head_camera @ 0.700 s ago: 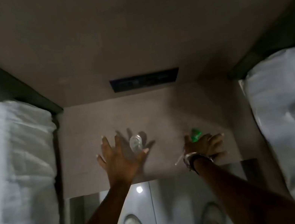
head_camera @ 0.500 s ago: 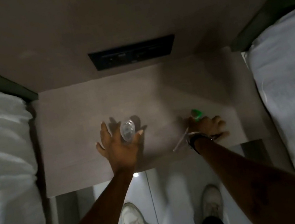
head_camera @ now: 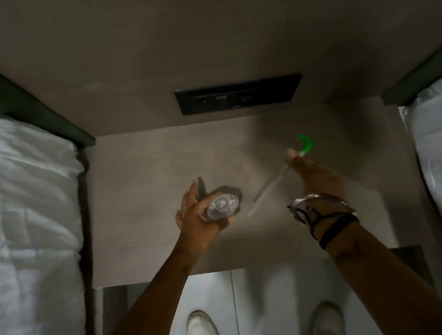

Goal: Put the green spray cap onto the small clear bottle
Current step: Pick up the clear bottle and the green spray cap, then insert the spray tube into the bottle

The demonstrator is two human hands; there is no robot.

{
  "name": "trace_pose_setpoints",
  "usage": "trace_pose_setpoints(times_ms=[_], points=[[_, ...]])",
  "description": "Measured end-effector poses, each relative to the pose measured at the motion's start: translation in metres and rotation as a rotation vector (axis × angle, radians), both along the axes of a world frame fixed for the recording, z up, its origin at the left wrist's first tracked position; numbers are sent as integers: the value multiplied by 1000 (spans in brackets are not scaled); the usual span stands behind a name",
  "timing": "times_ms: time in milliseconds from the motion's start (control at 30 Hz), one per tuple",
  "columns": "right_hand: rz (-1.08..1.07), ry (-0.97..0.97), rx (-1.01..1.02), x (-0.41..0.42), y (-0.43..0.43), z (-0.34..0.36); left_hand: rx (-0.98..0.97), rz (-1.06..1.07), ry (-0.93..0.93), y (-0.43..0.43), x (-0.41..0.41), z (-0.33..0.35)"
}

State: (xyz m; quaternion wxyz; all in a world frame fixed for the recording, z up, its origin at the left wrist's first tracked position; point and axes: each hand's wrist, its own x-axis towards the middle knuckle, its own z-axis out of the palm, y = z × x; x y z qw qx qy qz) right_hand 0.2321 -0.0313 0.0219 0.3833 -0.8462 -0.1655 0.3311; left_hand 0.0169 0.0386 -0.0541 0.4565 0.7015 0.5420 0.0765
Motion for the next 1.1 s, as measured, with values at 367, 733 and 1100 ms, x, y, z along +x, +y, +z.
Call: trace_pose_setpoints(times_ms=[367, 733, 1100], points=[[39, -64, 527, -64, 20, 32, -156, 49, -32, 1, -1, 5], [623, -438, 174, -94, -3, -33, 227, -171, 1, -6, -14, -9], [619, -549, 49, -99, 10, -37, 262, -115, -30, -5, -20, -18]])
